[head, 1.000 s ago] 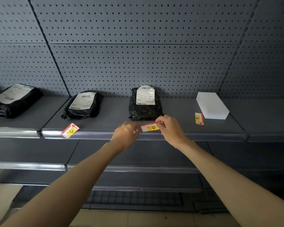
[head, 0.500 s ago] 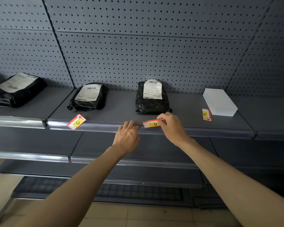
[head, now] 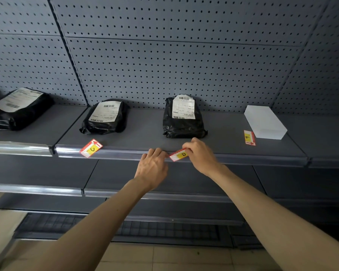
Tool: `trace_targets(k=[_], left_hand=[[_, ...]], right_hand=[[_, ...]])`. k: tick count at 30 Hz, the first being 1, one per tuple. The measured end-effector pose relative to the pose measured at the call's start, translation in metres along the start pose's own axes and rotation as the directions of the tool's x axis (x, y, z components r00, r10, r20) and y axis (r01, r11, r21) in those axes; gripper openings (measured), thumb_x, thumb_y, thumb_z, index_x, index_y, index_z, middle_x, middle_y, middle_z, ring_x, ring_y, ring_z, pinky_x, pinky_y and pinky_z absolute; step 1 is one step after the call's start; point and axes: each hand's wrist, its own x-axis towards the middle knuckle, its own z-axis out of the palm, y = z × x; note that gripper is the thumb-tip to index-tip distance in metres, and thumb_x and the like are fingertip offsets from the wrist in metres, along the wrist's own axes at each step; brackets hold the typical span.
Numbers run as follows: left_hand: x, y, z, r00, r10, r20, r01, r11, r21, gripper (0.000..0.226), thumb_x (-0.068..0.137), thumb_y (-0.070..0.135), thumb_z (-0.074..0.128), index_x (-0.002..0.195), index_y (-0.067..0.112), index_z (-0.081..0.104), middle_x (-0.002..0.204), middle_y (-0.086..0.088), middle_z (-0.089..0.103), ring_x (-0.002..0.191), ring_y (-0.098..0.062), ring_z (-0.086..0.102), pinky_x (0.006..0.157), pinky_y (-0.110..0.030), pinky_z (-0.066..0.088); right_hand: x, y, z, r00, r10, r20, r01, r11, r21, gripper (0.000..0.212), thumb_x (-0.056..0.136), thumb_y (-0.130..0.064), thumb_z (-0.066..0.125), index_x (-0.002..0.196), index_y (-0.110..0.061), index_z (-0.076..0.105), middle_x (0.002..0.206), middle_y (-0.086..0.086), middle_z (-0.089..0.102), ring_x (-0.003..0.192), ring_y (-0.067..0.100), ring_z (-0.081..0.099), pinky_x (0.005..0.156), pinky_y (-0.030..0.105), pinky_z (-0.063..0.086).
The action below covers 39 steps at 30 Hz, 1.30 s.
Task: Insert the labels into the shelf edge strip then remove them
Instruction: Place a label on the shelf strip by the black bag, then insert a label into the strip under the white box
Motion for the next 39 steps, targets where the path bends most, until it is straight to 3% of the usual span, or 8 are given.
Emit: trace_targets(k=[7,12,15,17,20,25,32,39], left_hand=[[0.012,0.008,-0.017,1.000,-0.005,0.010,0.005,0.999,-0.040,0.031,0.091,0.021,0.048,0.121,0.014,0.054,0.119,-0.007,0.058,0.109,-0.025,0.050,0.093,-0.039,0.044],[0.025,0.033,-0.043,0.997,0.016,-0.072,-0.021,0.997,-0.068,0.021,0.089,0.022,0.053,0.107,0.011,0.058,0.108,-0.008,0.062,0.101,-0.026,0.053,0.084,-0.038,0.045],[0.040,0.062,-0.053,0.994,0.019,-0.107,-0.031,0.994,-0.106,0.015,0.089,0.021,0.054,0.098,0.010,0.059,0.101,-0.007,0.063,0.096,-0.027,0.054,0.080,-0.039,0.046],[0.053,0.086,-0.054,0.995,0.023,-0.100,-0.035,0.992,-0.123,0.013,0.089,0.020,0.052,0.095,0.011,0.059,0.096,-0.007,0.064,0.094,-0.028,0.055,0.080,-0.040,0.047],[0.079,0.125,-0.047,0.999,0.021,-0.040,-0.026,0.991,-0.131,0.016,0.088,0.021,0.051,0.097,0.011,0.061,0.097,-0.007,0.064,0.097,-0.029,0.056,0.082,-0.043,0.049],[0.135,0.184,-0.019,0.992,-0.022,0.125,0.050,0.973,-0.225,0.023,0.087,0.030,0.057,0.103,0.014,0.062,0.109,-0.007,0.063,0.106,-0.027,0.056,0.085,-0.041,0.050],[0.216,0.242,0.035,0.950,-0.021,0.312,0.115,0.951,-0.286,0.031,0.086,0.026,0.062,0.115,0.014,0.061,0.119,-0.010,0.062,0.108,-0.026,0.057,0.092,-0.043,0.051],[0.254,0.254,0.077,0.930,-0.070,0.360,0.151,0.968,-0.202,0.047,0.083,0.038,0.066,0.123,0.017,0.055,0.131,-0.010,0.051,0.122,-0.027,0.043,0.099,-0.045,0.045]], right_hand=[[-0.005,-0.002,-0.016,0.998,0.043,-0.041,-0.041,0.998,0.044,0.024,0.097,-0.021,0.053,0.119,-0.013,0.052,0.114,0.005,0.049,0.084,0.019,0.060,0.071,0.037,0.055],[-0.026,0.016,-0.055,0.992,0.092,-0.089,-0.090,0.996,0.023,0.016,0.095,-0.023,0.056,0.107,-0.013,0.058,0.107,0.002,0.055,0.078,0.015,0.061,0.068,0.029,0.054],[-0.045,0.039,-0.080,0.982,0.146,-0.123,-0.150,0.988,-0.021,0.011,0.093,-0.023,0.059,0.097,-0.014,0.060,0.099,0.001,0.057,0.077,0.013,0.059,0.062,0.016,0.042],[-0.057,0.059,-0.096,0.963,0.219,-0.155,-0.225,0.974,-0.024,0.013,0.092,-0.025,0.061,0.092,-0.012,0.061,0.095,0.002,0.058,0.077,0.014,0.059,0.062,0.021,0.046],[-0.069,0.093,-0.116,0.918,0.356,-0.175,-0.363,0.932,-0.011,0.018,0.091,-0.027,0.062,0.090,-0.009,0.063,0.094,0.006,0.061,0.083,0.021,0.063,0.069,0.035,0.055],[-0.077,0.151,-0.139,0.866,0.467,-0.179,-0.472,0.882,0.017,0.018,0.088,-0.028,0.065,0.081,-0.012,0.060,0.083,0.001,0.060,0.074,0.017,0.061,0.051,0.020,0.038],[-0.064,0.204,-0.130,0.854,0.497,-0.156,-0.505,0.863,-0.016,0.032,0.087,-0.045,0.061,0.087,-0.013,0.062,0.091,0.004,0.065,0.086,0.020,0.060,0.073,0.031,0.051],[-0.036,0.214,-0.100,0.871,0.457,-0.181,-0.473,0.879,-0.059,0.050,0.085,-0.057,0.055,0.116,-0.018,0.058,0.118,0.003,0.064,0.112,0.023,0.055,0.099,0.038,0.042]])
